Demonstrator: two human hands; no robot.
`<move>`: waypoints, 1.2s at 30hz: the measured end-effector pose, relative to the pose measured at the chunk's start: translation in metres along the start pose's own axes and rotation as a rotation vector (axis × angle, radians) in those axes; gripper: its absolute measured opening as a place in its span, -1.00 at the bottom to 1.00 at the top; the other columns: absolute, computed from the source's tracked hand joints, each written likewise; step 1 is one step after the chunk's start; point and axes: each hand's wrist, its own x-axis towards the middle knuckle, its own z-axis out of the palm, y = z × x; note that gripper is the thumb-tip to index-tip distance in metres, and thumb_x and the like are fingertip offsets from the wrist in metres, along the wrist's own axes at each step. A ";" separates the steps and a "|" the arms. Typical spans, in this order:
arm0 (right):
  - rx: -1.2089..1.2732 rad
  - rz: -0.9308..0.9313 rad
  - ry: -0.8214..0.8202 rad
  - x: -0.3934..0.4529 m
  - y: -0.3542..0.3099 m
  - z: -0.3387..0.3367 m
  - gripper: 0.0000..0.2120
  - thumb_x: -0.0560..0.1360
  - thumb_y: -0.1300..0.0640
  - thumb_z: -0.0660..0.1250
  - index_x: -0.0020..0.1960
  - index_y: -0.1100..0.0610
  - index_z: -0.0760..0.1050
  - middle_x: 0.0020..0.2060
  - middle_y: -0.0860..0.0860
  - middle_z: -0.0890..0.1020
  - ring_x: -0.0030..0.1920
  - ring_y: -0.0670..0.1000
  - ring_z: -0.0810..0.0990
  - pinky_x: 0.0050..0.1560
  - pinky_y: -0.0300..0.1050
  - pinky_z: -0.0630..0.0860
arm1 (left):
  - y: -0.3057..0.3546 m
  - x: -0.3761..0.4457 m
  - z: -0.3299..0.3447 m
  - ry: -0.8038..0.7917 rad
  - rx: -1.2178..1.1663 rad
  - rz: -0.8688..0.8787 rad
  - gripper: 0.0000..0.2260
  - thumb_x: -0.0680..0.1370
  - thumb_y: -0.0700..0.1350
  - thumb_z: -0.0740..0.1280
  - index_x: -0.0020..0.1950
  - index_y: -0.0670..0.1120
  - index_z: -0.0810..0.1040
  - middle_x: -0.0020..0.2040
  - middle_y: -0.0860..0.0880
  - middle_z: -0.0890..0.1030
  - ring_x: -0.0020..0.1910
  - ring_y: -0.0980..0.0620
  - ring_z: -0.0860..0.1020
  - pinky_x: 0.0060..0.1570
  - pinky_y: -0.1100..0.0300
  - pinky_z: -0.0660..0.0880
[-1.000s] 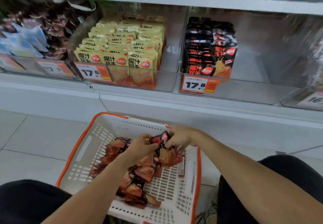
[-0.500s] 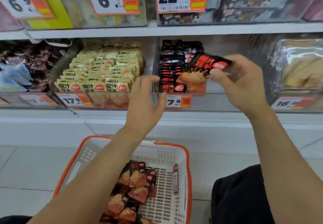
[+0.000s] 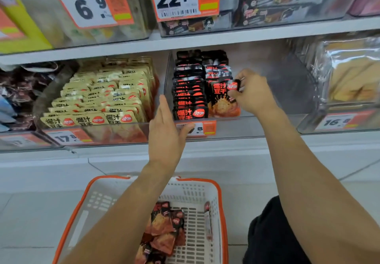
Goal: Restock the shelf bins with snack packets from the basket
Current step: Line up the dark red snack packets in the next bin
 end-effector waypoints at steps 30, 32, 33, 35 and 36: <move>0.342 -0.509 -0.057 -0.109 -0.067 0.055 -0.89 0.52 0.23 0.34 0.04 0.13 0.52 -0.07 -0.04 0.52 -0.24 -0.11 0.52 -0.17 -0.18 0.49 | -0.054 -0.071 0.011 0.229 -0.133 0.045 -0.69 0.55 -0.23 0.39 0.27 -0.12 0.44 0.16 0.02 0.46 0.15 0.04 0.46 0.09 0.21 0.41; 0.227 -0.518 -0.355 -0.133 -0.059 0.084 -0.84 0.55 0.17 0.32 0.13 0.11 0.49 0.01 -0.04 0.53 -0.21 -0.11 0.49 -0.11 -0.06 0.49 | -0.096 -0.107 0.028 0.041 -0.081 -0.124 -0.72 0.56 -0.21 0.37 0.26 -0.07 0.46 0.14 0.04 0.48 0.10 0.02 0.50 -0.01 0.10 0.47; 0.162 -0.506 -0.497 -0.143 -0.054 0.098 -0.82 0.57 0.16 0.31 0.17 0.11 0.48 0.06 -0.02 0.53 -0.17 -0.12 0.46 -0.07 -0.07 0.47 | -0.118 -0.126 0.036 -0.076 -0.047 -0.218 -0.73 0.57 -0.20 0.36 0.26 -0.08 0.48 0.14 0.01 0.51 0.09 -0.01 0.53 -0.03 0.06 0.50; 0.041 -0.461 -0.728 -0.161 -0.041 0.130 -0.79 0.59 0.14 0.27 0.21 0.12 0.46 0.11 0.02 0.53 -0.08 -0.06 0.47 0.02 -0.04 0.48 | -0.159 -0.164 0.051 -0.315 -0.007 -0.395 -0.76 0.57 -0.17 0.34 0.23 -0.13 0.53 0.13 -0.07 0.57 0.08 -0.08 0.57 0.00 0.05 0.52; -0.016 -0.430 -0.822 -0.171 -0.034 0.147 -0.80 0.59 0.14 0.26 0.20 0.13 0.46 0.11 0.04 0.54 -0.03 0.01 0.50 0.06 0.00 0.50 | -0.175 -0.182 0.057 -0.422 0.015 -0.464 -0.77 0.58 -0.14 0.32 0.23 -0.13 0.54 0.13 -0.09 0.59 0.09 -0.10 0.57 0.03 0.03 0.52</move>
